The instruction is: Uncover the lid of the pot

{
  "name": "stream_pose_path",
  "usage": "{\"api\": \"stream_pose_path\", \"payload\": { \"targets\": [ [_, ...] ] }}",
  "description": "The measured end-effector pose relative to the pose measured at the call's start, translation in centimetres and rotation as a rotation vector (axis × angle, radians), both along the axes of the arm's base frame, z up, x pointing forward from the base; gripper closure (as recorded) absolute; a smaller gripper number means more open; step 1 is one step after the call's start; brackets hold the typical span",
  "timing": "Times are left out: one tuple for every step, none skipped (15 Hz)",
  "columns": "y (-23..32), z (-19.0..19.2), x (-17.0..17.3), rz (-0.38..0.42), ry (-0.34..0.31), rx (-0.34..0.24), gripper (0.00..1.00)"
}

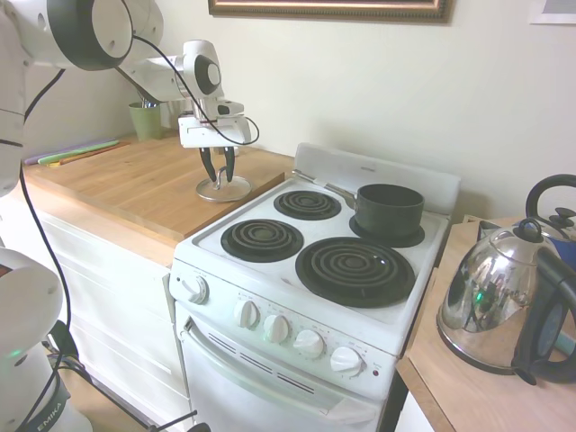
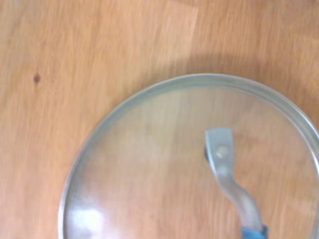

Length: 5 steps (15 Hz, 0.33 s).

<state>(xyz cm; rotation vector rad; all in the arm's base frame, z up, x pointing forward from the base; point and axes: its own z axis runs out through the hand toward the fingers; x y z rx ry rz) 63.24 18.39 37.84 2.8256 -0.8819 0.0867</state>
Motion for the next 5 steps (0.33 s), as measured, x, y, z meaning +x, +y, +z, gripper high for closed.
{"api": "stream_pose_path", "payload": {
  "targets": [
    [0.3, 0.7, -0.1, 0.008, -0.019, 0.006, 0.00],
    [0.6, 1.8, -0.4, 0.016, -0.042, 0.012, 0.00],
    [0.7, 3.2, -0.9, 0.025, -0.072, 0.019, 0.00],
    [0.7, 4.6, -1.7, 0.032, -0.101, 0.027, 0.00],
    [0.6, 6.0, -2.7, 0.040, -0.132, 0.031, 0.00]
  ]
}}
